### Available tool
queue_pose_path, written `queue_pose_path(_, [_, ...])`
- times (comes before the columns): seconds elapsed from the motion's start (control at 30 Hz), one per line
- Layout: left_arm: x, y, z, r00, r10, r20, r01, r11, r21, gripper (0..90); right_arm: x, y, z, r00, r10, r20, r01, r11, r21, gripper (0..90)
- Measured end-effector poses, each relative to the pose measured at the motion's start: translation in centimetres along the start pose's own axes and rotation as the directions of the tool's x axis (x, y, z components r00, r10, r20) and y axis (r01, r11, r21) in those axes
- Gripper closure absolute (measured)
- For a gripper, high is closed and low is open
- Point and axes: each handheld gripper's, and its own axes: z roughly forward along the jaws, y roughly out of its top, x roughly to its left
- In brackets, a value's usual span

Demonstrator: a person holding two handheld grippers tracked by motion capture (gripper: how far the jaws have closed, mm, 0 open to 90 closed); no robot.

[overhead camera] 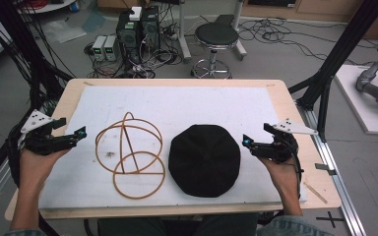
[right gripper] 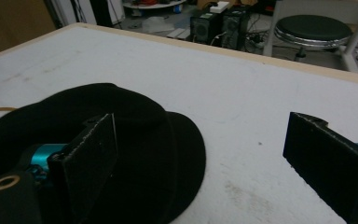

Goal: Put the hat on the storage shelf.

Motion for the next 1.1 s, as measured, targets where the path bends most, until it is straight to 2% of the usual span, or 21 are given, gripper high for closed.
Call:
queue_pose_path(0.1, [0.0,0.0,0.0,1.0000,0.000,-0.001,0.000,1.0000,-0.001,21.2,0.5,0.1,0.2,0.9999,-0.003,-0.014,0.003,1.000,-0.005,9.7])
queue_pose_path(0.2, [0.0,0.0,0.0,1.0000,0.000,0.003,0.000,1.0000,0.001,21.2,1.6,0.1,0.9,0.9980,-0.039,-0.050,0.039,0.999,0.000,9.7])
queue_pose_path(0.5, [0.0,-0.1,0.1,1.0000,0.005,0.000,-0.005,0.9999,0.009,21.2,3.2,0.2,1.6,0.9892,-0.053,-0.136,0.052,0.999,-0.012,9.6])
queue_pose_path(0.8, [0.1,0.0,-0.1,1.0000,0.003,0.005,-0.003,1.0000,0.001,21.2,5.5,0.3,2.2,0.9642,-0.108,-0.242,0.101,0.994,-0.039,9.6])
queue_pose_path(1.0, [0.1,0.0,0.0,1.0000,0.001,0.004,-0.001,1.0000,0.004,21.2,7.1,0.0,2.9,0.9400,-0.169,-0.297,0.162,0.986,-0.046,9.6])
queue_pose_path(1.1, [0.1,0.0,0.0,1.0000,0.001,0.005,-0.001,1.0000,0.004,21.2,7.7,0.0,3.1,0.9246,-0.192,-0.329,0.186,0.981,-0.052,9.6])
